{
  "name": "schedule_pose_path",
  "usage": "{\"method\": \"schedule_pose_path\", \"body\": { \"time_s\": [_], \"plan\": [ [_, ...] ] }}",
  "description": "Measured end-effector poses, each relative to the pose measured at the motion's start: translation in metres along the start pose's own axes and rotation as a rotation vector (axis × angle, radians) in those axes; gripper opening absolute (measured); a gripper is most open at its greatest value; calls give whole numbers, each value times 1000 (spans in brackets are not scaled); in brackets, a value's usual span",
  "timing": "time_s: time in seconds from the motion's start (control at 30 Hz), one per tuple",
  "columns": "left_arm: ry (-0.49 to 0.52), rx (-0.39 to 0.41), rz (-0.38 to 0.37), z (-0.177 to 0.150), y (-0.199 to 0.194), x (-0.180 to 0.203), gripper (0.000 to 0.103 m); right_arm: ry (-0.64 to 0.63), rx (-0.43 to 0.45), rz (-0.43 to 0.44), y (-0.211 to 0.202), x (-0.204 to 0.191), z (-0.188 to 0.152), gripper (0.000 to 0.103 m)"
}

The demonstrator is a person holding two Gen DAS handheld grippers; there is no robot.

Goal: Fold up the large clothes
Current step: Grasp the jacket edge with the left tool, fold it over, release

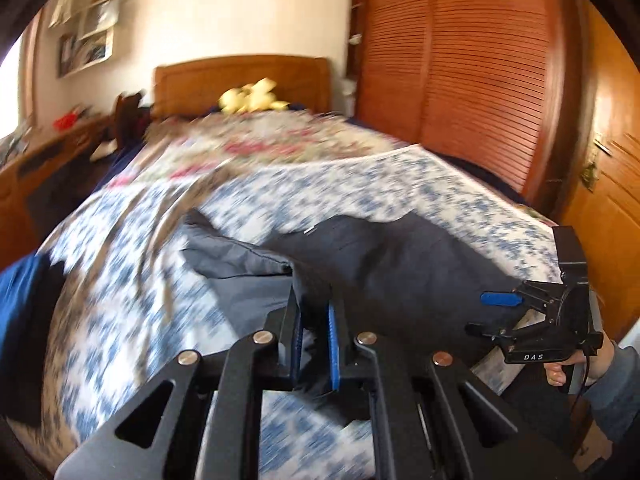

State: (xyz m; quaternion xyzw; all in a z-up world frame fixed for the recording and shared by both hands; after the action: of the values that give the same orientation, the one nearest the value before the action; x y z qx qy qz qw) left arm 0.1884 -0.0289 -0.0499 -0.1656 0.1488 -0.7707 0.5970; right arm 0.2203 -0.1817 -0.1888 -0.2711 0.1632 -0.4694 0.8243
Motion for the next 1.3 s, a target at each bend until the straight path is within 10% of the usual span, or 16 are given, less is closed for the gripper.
{"method": "schedule_pose_path", "body": {
  "time_s": [0.53, 1.3],
  "plan": [
    [150, -156, -244, 3, 124, 191, 6, -1, 3, -183, -71, 118, -41, 59],
    [97, -67, -170, 1, 57, 126, 17, 21, 76, -89, -80, 88, 14, 59]
  ]
}}
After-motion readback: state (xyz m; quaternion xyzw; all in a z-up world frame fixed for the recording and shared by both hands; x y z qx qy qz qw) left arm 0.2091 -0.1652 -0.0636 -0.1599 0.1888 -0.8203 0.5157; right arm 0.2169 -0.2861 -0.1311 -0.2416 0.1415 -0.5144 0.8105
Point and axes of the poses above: each gripper's, at about its wrist camera, not at the fingertips, and y roughly the way its jaws point, x to its right, z to its top, the point moved 9 cm from there along y, roughly the way its jaws point, and after that the axes turned 7 degrees about x, right-handed, at the moved point
